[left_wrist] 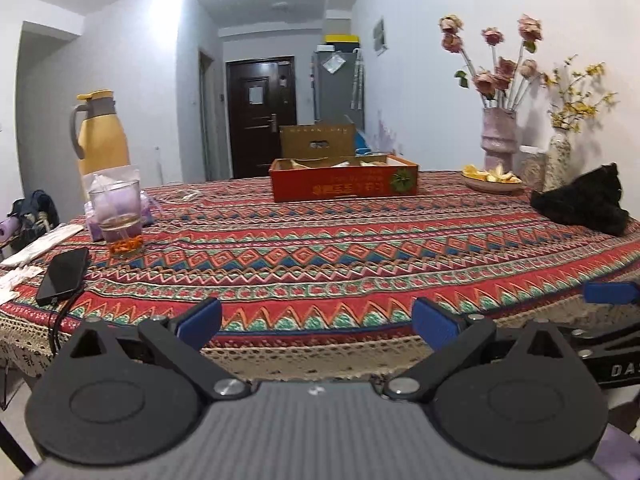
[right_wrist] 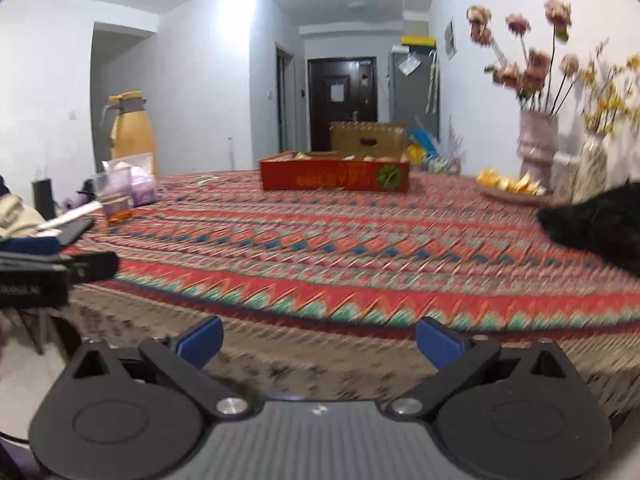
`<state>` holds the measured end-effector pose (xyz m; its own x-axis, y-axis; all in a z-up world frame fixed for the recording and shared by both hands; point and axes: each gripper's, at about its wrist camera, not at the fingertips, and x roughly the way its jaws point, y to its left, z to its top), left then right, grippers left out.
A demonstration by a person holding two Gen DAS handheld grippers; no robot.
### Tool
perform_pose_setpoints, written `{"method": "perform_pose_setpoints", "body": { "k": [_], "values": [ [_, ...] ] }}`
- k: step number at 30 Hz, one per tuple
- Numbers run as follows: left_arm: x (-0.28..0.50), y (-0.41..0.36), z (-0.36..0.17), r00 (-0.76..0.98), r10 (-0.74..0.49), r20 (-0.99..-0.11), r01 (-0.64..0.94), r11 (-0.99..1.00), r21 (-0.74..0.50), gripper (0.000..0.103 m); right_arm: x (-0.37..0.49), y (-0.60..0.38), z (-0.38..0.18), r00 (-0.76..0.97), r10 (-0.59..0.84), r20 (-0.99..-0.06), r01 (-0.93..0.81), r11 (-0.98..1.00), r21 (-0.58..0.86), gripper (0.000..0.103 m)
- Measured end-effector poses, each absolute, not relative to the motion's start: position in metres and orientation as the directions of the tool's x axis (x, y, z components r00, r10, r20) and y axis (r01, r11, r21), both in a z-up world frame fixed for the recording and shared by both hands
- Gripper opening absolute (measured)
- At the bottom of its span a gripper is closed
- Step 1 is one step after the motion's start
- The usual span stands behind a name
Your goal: Organize snacks
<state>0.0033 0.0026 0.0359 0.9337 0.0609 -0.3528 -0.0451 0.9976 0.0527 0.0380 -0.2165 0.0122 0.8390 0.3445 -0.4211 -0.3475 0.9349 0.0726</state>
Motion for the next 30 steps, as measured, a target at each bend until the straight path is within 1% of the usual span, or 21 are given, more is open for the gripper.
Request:
{"method": "perform_pose_setpoints", "body": {
  "k": [2,5,7,17,30],
  "values": [
    [0.0009,0.0021,0.0355,0.937,0.064,-0.345,-0.051,0.998,0.045,0.103,0.0372,-0.2146,0.0131,0.835,0.36,-0.416,-0.363,0.929,0.074,0.103],
    [0.0013,0.0026,0.0347,0.934,0.065,-0.351,-0.058,0.998,0.028,0.103,0.0348,-0.2131,0.0177,0.854,0.337,-0.396,-0.35,0.936,0.042,0.103],
    [0.0021,0.0034,0.0347,0.934,0.067,-0.352,-0.062,0.998,0.024,0.103,0.0345,-0.2149,0.0186,0.859,0.336,-0.386,-0.346,0.937,0.047,0.103],
    [0.0001,0.0065,0.0382,0.939,0.075,-0.335,-0.071,0.997,0.025,0.103,0.0329,-0.212,0.021,0.865,0.339,-0.369,-0.356,0.934,0.024,0.103],
    [-0.0003,0.0084,0.0378,0.937,0.079,-0.341,-0.078,0.997,0.015,0.103,0.0345,-0.2128,0.02,0.868,0.324,-0.375,-0.339,0.94,0.029,0.103]
  ]
}}
